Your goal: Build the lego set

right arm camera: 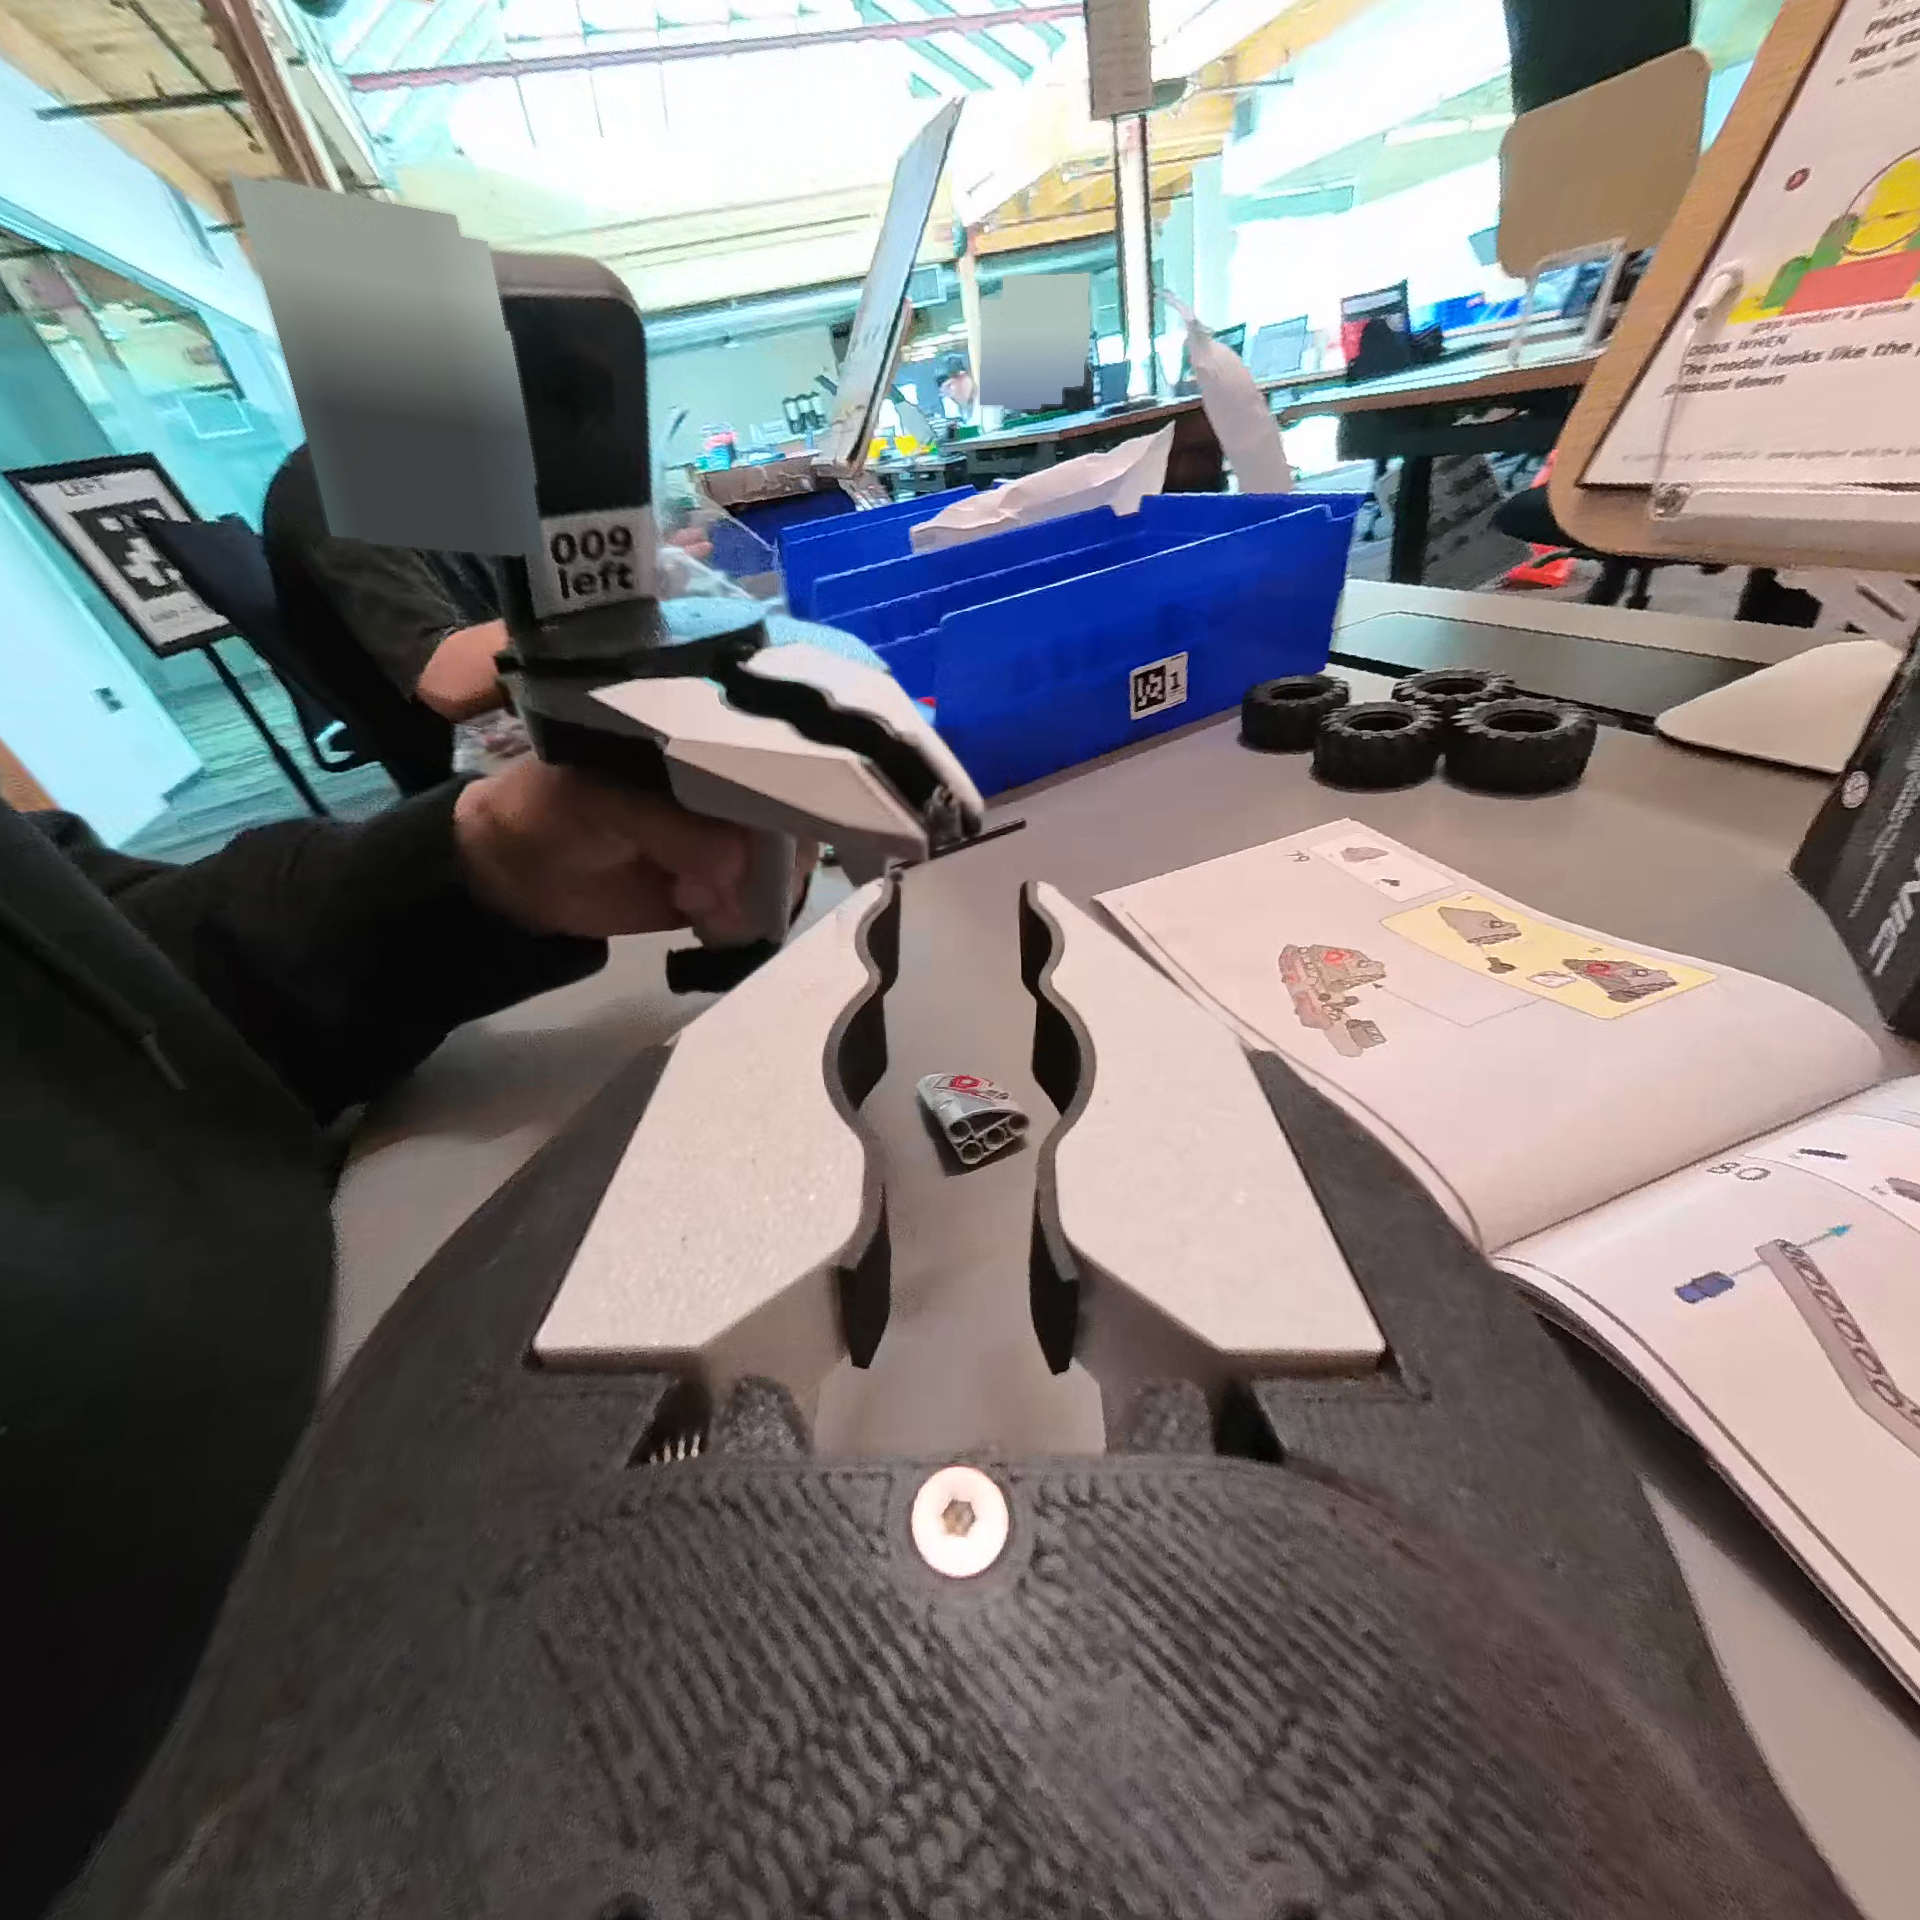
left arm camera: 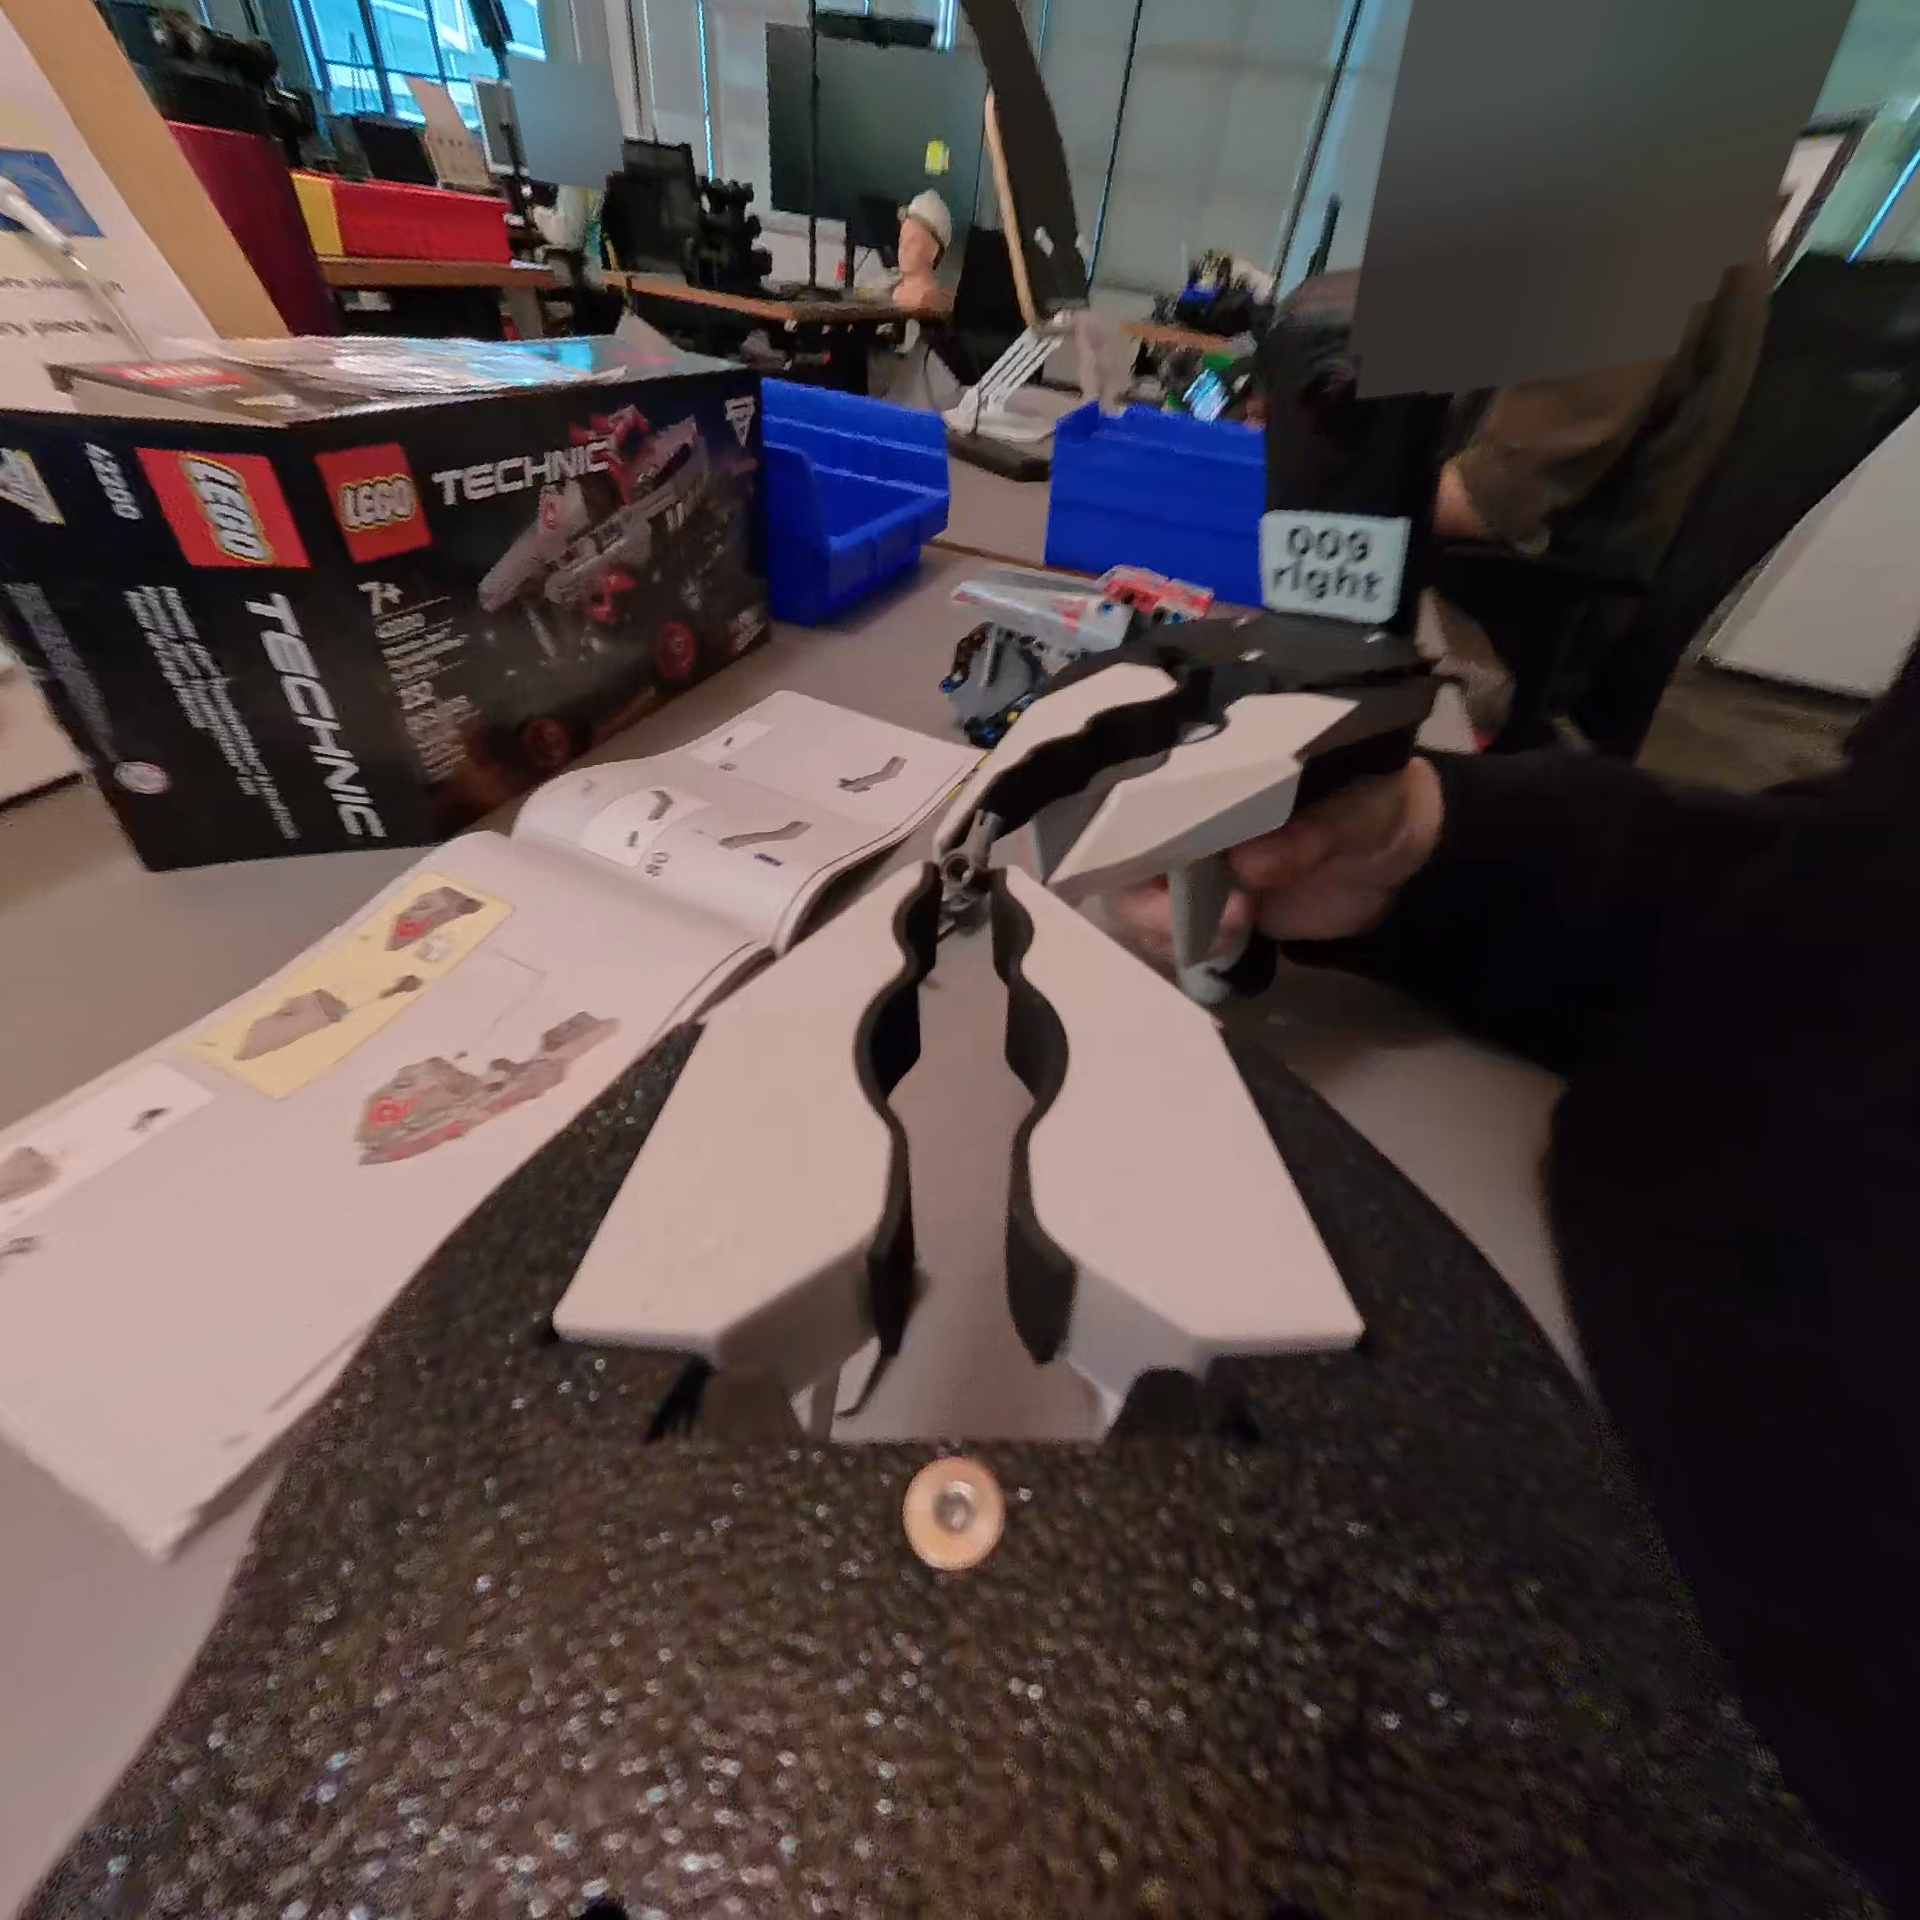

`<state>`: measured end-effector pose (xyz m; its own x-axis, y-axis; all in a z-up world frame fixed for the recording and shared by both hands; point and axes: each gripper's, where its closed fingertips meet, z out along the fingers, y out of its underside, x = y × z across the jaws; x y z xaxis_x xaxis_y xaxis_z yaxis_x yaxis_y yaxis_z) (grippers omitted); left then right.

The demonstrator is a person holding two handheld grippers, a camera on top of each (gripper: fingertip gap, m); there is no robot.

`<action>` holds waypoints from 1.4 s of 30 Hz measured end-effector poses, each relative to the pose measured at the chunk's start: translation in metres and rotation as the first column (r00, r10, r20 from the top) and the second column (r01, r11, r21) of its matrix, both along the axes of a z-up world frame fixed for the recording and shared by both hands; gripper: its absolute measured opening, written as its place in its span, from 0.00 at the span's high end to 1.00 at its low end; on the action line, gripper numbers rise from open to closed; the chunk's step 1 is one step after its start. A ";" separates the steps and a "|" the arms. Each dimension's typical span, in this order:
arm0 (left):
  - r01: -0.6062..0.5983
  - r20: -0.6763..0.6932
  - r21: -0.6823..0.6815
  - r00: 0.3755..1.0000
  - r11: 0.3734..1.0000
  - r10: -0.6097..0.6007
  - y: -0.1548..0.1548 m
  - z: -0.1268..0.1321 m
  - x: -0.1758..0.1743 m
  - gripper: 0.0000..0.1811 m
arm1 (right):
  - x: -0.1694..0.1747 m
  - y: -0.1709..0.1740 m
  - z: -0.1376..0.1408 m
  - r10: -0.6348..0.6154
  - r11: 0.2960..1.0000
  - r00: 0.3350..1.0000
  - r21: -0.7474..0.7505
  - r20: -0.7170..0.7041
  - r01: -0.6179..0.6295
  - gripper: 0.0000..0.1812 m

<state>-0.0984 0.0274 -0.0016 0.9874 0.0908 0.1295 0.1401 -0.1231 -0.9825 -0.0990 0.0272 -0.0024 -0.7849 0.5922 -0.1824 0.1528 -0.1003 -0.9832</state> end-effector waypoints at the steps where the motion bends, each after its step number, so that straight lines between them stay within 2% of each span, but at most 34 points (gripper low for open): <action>1: -0.004 0.032 0.038 0.999 0.999 0.003 0.001 0.003 0.003 0.96 | 0.001 -0.002 0.000 0.023 1.000 1.000 -0.015 0.008 -0.023 0.88; 5: -0.014 0.166 0.154 0.986 0.988 -0.012 0.005 0.014 0.008 0.96 | 0.005 -0.004 0.012 0.075 0.992 0.997 -0.105 -0.018 -0.076 0.88; 9: -0.045 0.163 0.160 0.986 0.986 0.018 0.008 0.010 0.005 0.96 | 0.008 -0.001 0.018 0.079 0.990 0.994 -0.113 -0.069 -0.087 0.92; 11: -0.038 0.105 0.125 0.994 0.991 0.025 0.011 0.005 0.008 0.96 | 0.009 0.001 0.021 0.081 0.986 0.995 -0.144 -0.060 -0.089 0.93; 14: -0.074 -0.062 0.031 0.995 0.997 0.076 0.014 -0.005 0.008 0.97 | 0.005 0.005 0.018 0.072 0.981 0.997 -0.183 -0.005 -0.072 0.95; 17: -0.128 -0.231 -0.036 0.966 0.991 0.116 0.015 -0.009 0.007 0.97 | 0.002 0.009 0.010 0.072 0.977 0.995 -0.204 0.073 -0.055 0.96; 19: -0.125 -0.283 -0.090 0.955 0.988 0.095 0.018 -0.015 0.011 0.97 | 0.004 0.010 0.007 0.086 0.977 0.993 -0.202 0.086 -0.067 0.96; 20: -0.129 -0.303 -0.102 0.948 0.986 0.093 0.018 -0.016 0.012 0.97 | 0.008 0.009 0.007 0.099 0.977 0.992 -0.194 0.074 -0.083 1.00; 25: -0.151 -0.376 -0.178 0.923 0.972 0.075 0.017 -0.023 0.013 0.97 | 0.013 0.009 -0.005 0.089 0.994 0.993 -0.066 0.073 -0.084 1.00; 29: -0.198 -0.511 -0.263 0.859 0.944 0.038 0.014 -0.033 0.011 0.97 | 0.016 0.008 -0.022 0.074 0.991 0.992 0.101 0.098 -0.084 0.91; 32: -0.212 -0.580 -0.319 0.815 0.924 -0.013 0.011 -0.041 0.013 0.97 | 0.019 0.006 -0.035 0.067 0.963 0.995 0.255 0.076 -0.085 0.99; 34: -0.206 -0.596 -0.362 0.801 0.909 -0.056 0.009 -0.049 0.016 0.97 | 0.020 0.006 -0.043 0.071 0.941 0.995 0.327 0.073 -0.091 0.99; 36: -0.197 -0.588 -0.398 0.805 0.896 -0.084 0.005 -0.057 0.020 0.96 | 0.024 0.006 -0.056 0.079 0.913 0.991 0.392 0.106 -0.114 1.00; 38: -0.164 -0.537 -0.465 0.833 0.870 -0.130 0.000 -0.071 0.026 0.96 | 0.028 0.008 -0.070 0.075 0.874 0.987 0.467 0.143 -0.134 1.00; 42: -0.119 -0.416 -0.581 0.894 0.806 -0.168 -0.010 -0.099 0.036 0.96 | 0.034 0.008 -0.084 0.072 0.841 0.976 0.514 0.206 -0.171 1.00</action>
<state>-0.0626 0.0170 -0.1004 0.9277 -0.0190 -0.3727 -0.2850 -0.6810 -0.6746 -0.0647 0.0350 -0.0868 -0.8423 0.5389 -0.0096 0.3001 0.4541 -0.8389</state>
